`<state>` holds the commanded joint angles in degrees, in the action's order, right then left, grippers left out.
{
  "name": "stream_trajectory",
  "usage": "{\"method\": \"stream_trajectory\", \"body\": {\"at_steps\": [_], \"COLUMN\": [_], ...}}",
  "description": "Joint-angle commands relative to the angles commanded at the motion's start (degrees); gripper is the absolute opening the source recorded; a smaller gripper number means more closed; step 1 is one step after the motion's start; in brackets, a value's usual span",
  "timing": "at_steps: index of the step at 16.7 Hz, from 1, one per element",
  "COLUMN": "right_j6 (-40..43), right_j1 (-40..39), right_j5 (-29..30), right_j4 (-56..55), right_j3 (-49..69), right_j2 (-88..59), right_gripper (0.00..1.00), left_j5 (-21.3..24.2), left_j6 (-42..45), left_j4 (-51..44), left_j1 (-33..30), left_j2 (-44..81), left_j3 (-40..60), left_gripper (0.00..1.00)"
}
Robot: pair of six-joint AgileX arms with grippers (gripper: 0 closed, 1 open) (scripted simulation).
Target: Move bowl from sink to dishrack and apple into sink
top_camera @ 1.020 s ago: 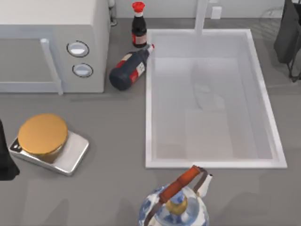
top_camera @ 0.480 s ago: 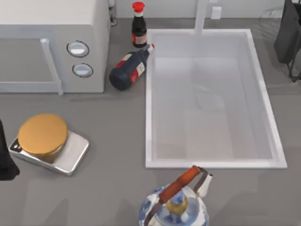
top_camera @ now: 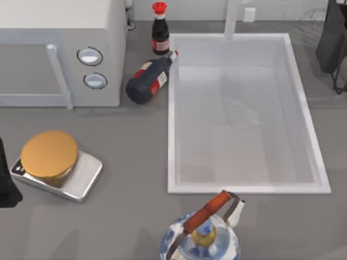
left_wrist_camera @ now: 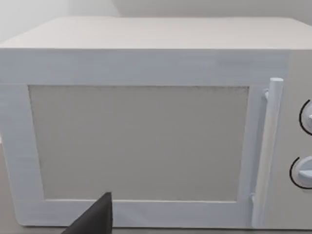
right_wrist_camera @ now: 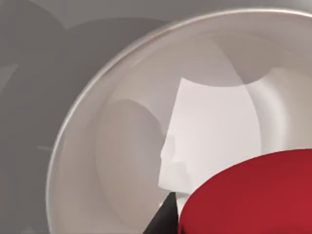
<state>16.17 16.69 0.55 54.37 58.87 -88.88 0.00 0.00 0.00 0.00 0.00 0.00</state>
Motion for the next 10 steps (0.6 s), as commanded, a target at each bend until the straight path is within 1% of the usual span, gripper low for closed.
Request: {"method": "stream_trajectory", "body": {"at_steps": [4, 10], "right_j6": [0.02, -0.17], "right_j1": [-0.02, -0.42], "right_j5": [-0.01, 0.13], "right_j4": [6.24, 5.84], "right_j3": [4.04, 3.97], "right_j2": [2.69, 2.58], "right_gripper": [0.00, 0.00], "left_j5": [0.00, 0.00], "left_j6": [0.00, 0.00], "left_j4": [0.00, 0.00], "left_j1": [0.00, 0.00], "left_j2": [0.00, 0.00], "left_j3": [0.00, 0.00], "left_gripper": [1.00, 1.00]}}
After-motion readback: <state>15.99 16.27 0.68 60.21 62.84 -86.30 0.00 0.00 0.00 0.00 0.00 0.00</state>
